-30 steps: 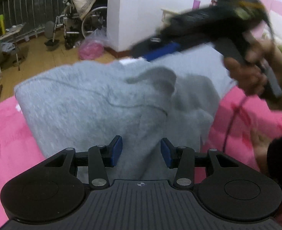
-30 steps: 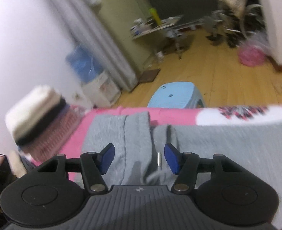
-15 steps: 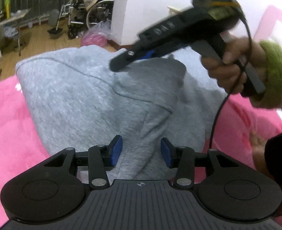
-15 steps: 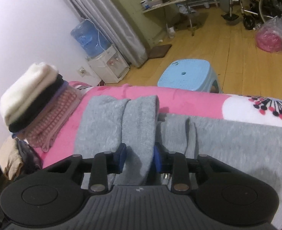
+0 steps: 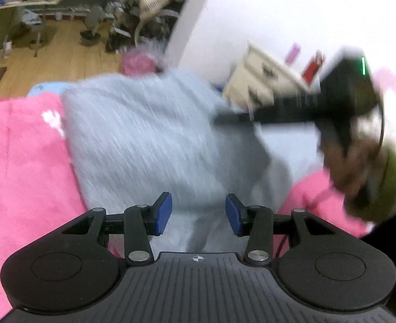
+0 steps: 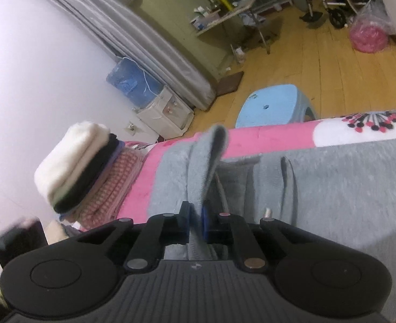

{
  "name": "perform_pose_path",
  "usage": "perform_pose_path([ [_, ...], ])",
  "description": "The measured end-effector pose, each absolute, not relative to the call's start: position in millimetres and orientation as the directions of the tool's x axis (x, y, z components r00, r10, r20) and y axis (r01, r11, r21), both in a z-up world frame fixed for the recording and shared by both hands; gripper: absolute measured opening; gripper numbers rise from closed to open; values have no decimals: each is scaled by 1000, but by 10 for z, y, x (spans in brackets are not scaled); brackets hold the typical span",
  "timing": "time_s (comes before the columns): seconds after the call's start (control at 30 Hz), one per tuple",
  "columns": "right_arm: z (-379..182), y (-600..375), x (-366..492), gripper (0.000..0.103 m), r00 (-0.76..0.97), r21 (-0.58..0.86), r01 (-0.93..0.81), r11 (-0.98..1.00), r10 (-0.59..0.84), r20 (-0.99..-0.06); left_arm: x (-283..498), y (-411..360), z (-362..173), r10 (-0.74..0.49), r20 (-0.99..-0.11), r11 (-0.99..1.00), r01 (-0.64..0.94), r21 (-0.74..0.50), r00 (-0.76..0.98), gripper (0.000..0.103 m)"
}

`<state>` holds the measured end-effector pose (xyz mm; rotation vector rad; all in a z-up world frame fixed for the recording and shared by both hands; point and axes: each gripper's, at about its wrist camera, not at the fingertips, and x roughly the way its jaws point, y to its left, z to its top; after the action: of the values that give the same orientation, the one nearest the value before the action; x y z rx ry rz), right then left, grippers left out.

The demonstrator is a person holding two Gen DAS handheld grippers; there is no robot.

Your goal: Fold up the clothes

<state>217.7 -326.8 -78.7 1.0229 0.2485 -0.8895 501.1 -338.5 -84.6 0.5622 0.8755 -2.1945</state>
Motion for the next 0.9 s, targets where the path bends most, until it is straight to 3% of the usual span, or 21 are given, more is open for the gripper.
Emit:
perform_pose_path([
  [0.1, -990, -3265, 2080, 9, 619, 656, 743, 132, -509, -598, 5016, -3523, -804, -492, -592, -501, 764, -407, -638, 44],
  [0.3, -986, -3145, 1888, 9, 646, 732, 678, 65, -527, -552, 4681, -3785, -879, -523, -627, -533, 795, -289, -578, 44],
  [0.7, -1214, -3049, 1712, 10, 588, 706, 708, -31, -528, -613, 4260, -3620, -1110, -548, -697, -610, 791, -44, -462, 44],
  [0.8, -1293, -3059, 1677, 14, 568, 686, 726, -56, -513, -644, 4210, -3585, -1143, -560, -695, -619, 785, -12, -451, 44],
  [0.9, -1195, -3034, 1614, 30, 557, 678, 734, -29, -546, -626, 4203, -3575, -1157, -569, -691, -616, 787, -1, -446, 44],
])
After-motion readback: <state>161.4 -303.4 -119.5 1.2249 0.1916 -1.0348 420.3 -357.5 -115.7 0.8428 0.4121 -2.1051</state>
